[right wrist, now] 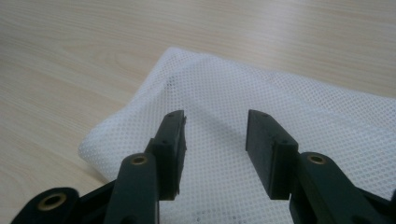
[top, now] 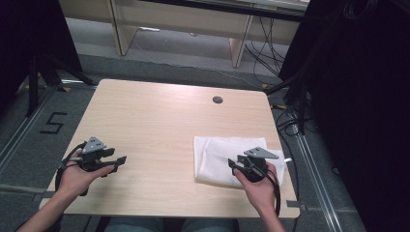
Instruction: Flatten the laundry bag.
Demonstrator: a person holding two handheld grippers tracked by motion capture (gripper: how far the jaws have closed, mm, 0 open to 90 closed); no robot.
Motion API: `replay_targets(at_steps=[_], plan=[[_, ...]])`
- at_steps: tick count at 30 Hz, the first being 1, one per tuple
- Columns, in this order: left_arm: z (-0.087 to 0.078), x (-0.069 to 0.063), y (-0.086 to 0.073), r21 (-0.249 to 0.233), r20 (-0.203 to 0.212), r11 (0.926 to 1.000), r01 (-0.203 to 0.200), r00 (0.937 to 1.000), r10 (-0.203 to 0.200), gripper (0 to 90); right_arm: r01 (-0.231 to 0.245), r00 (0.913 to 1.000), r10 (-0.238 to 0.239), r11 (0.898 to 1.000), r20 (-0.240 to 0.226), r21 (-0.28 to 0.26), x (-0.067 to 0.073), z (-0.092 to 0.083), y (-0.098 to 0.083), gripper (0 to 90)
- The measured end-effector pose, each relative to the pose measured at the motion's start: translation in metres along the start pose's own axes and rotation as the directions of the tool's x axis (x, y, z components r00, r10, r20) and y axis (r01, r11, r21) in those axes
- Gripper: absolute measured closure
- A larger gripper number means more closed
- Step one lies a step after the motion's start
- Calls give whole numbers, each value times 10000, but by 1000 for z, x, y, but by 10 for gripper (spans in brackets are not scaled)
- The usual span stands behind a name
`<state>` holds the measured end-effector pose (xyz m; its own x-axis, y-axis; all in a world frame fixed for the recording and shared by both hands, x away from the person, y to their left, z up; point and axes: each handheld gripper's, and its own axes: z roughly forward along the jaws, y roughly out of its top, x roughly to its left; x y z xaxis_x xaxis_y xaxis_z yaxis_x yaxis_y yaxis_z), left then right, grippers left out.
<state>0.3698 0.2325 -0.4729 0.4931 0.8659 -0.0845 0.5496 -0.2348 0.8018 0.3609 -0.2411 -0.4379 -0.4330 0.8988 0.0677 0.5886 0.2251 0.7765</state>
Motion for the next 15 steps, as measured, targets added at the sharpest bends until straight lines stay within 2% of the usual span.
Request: replay_targets(at_steps=[2, 3, 5, 8, 11, 12, 15], plan=[[0, 0, 0, -61, -34, 10000, -23, 10000, 23, 419, 14, 10000, -15, 10000, 39, 8, 0, 0, 0, 581], [0, -1, 0, -185, -33, 9998, 101, 9999, -102, 419, -112, 9998, 111, 9999, 158, 114, 0, 0, 0, 581], [0, -1, 0, -174, -67, 9997, 195, 9998, -196, 414, 17, 9999, -17, 10000, 172, 46, -1, -1, 0, 580], [-3, 0, 1, -204, -82, 9998, 53, 10000, -55, 408, -41, 9999, 41, 10000, 154, -21, -2, 0, 1, 574], [-3, -1, 1, -330, -53, 9993, 161, 9999, -163, 404, -62, 9998, 62, 10000, 197, -22, -3, 0, 0, 573], [-3, -2, 1, -327, -20, 9993, 198, 9998, -199, 404, 3, 9988, -5, 10000, 495, 31, -4, -1, 0, 573], [-2, -2, 1, -240, 31, 9996, 155, 9999, -155, 409, -110, 9984, 111, 9999, 558, -32, -7, -4, 0, 583]])
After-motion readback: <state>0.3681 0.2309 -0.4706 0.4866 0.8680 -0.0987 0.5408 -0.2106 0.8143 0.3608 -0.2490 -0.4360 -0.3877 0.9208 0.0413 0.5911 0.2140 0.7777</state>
